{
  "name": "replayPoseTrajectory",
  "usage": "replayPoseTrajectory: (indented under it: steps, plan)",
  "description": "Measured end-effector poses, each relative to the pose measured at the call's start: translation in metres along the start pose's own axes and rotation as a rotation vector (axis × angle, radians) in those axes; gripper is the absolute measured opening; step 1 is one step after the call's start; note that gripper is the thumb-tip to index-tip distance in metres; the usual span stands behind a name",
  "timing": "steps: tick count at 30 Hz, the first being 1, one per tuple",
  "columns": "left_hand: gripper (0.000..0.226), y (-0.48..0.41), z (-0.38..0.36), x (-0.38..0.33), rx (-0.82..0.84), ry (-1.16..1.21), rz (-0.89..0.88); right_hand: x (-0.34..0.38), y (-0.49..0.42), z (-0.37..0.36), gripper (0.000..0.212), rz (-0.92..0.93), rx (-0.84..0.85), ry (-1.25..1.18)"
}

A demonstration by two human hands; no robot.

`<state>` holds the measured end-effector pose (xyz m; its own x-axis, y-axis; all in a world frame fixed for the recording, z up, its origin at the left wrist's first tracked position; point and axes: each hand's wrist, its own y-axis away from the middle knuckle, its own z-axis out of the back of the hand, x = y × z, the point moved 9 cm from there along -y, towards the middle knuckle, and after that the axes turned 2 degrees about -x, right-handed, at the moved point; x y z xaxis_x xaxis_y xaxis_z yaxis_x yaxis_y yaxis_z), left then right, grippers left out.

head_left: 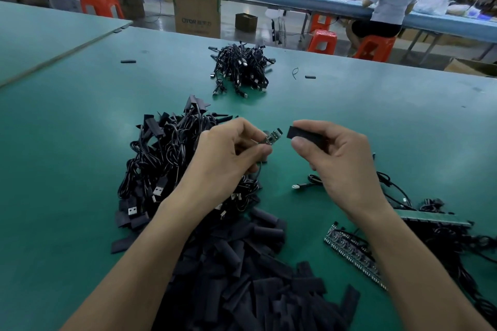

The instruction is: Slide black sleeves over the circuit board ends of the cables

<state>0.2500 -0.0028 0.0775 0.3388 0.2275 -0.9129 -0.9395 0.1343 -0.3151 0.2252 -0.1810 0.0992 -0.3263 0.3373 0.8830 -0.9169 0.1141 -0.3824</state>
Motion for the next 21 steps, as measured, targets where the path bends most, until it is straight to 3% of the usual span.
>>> replayPoseTrajectory:
  steps: [7,21]
  plan:
    - [0.014,0.0014,0.0011,-0.0077,-0.008,-0.080,-0.081,0.0076,0.0004,0.0041,0.023,0.089,0.015,0.066]
    - [0.012,-0.0012,-0.0006,-0.0026,0.003,-0.058,-0.054,0.0104,0.0031,-0.0018,0.023,0.169,0.030,0.199]
